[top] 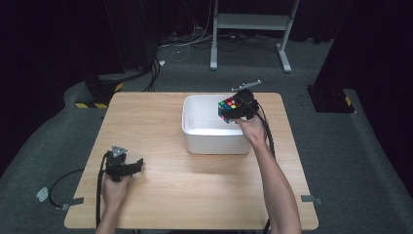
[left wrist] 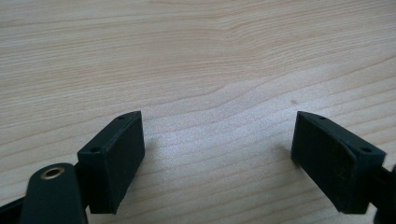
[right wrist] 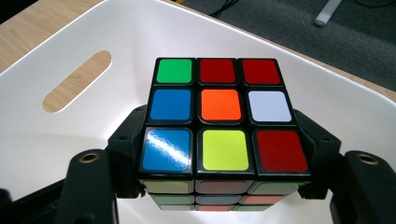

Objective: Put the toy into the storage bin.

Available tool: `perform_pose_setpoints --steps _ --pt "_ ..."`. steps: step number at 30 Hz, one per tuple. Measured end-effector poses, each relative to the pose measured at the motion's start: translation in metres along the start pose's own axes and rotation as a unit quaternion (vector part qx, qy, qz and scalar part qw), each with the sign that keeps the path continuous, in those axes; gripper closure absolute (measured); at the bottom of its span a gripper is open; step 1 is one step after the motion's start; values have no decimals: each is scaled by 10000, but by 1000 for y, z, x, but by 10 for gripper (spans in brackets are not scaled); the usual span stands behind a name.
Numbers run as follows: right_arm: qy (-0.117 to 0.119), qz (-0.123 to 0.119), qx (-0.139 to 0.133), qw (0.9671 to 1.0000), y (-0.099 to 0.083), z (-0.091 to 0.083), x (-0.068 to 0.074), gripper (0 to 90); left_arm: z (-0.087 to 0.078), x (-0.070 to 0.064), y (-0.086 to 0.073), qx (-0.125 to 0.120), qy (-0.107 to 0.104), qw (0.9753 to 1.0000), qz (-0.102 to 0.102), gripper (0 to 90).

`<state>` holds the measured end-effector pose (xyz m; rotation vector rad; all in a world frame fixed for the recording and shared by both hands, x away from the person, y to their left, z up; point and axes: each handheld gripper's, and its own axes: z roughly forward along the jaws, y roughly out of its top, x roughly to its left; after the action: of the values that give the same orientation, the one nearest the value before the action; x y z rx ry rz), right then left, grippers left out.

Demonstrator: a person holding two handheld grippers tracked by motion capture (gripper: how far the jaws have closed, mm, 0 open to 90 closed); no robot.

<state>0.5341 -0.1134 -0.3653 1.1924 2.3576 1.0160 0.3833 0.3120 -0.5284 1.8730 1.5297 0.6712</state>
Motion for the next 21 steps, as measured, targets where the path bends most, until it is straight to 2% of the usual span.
perform_pose_setpoints --steps 3,21 --pt "69 54 -42 10000 -3 -1 0 338 0 0 0 1 2 10000 3 176" --pt "76 1 -162 9998 -14 -8 3 338 0 0 0 -4 5 10000 3 176"
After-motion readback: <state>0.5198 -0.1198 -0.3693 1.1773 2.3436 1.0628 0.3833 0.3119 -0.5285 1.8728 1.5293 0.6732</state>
